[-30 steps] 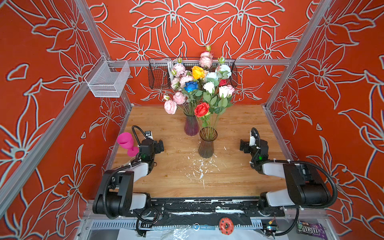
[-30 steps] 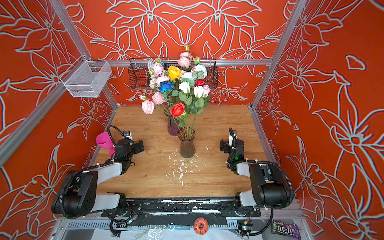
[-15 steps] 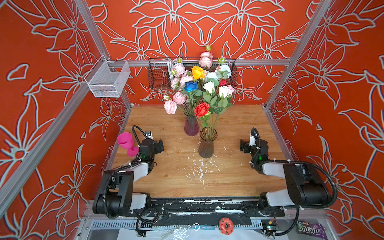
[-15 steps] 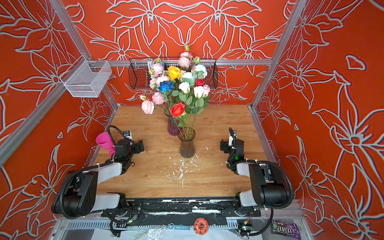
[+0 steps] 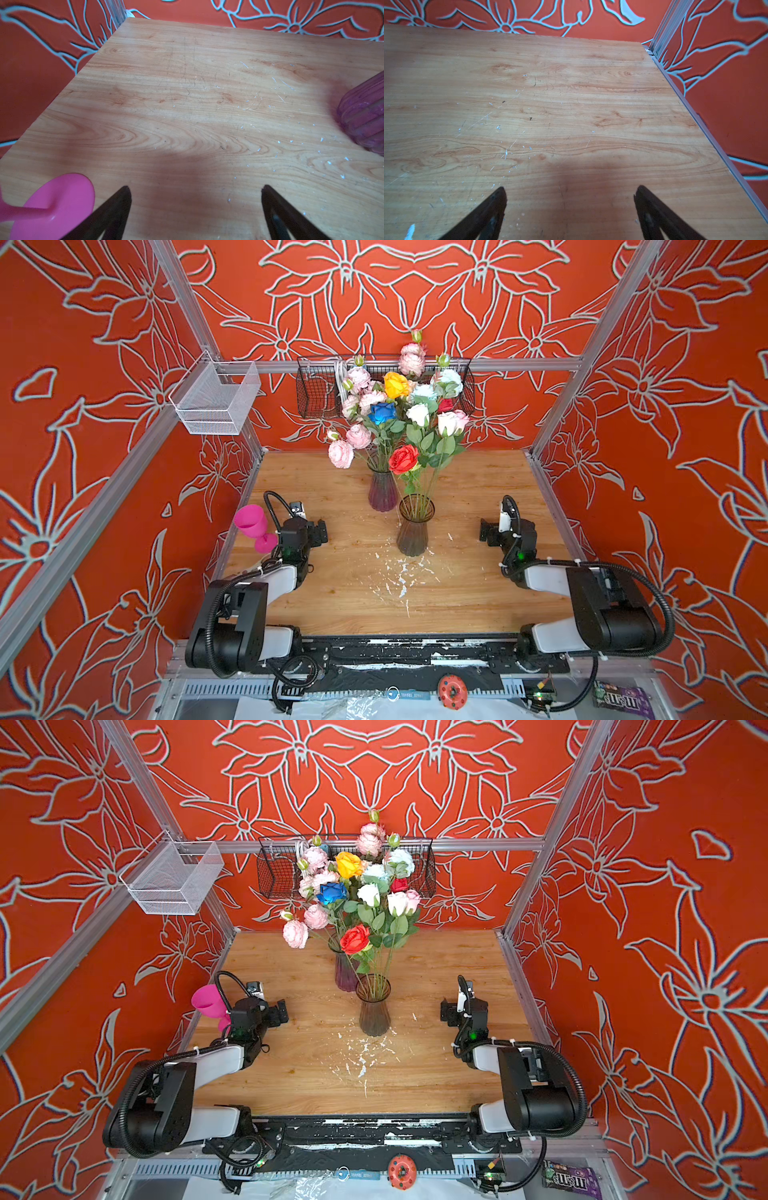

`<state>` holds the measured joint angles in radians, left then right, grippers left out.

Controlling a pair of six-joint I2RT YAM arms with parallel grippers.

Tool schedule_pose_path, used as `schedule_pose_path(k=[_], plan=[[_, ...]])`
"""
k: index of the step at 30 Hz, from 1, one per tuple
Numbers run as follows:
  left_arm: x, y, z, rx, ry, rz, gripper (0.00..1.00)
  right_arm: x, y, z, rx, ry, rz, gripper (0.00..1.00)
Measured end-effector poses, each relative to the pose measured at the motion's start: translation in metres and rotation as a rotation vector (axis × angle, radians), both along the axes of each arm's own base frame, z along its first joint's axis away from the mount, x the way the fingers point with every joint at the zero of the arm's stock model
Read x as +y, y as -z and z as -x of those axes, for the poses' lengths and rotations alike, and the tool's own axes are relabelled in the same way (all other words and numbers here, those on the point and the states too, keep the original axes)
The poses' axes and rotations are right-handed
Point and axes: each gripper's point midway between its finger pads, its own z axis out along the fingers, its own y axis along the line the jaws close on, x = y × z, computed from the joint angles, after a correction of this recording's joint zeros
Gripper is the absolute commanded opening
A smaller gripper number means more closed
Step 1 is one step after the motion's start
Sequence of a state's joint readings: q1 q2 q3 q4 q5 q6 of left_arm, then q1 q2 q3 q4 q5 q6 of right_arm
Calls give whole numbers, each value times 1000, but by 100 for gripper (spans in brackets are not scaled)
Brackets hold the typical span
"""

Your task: Arrange the flowers into the vase

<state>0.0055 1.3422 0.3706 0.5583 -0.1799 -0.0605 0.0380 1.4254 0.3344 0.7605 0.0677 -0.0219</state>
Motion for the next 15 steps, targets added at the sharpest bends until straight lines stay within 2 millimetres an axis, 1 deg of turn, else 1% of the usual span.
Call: schedule_pose_path(k=[15], plan=[[-1, 1, 0, 4, 4, 3, 97, 0, 0, 0, 0, 0, 0, 98]])
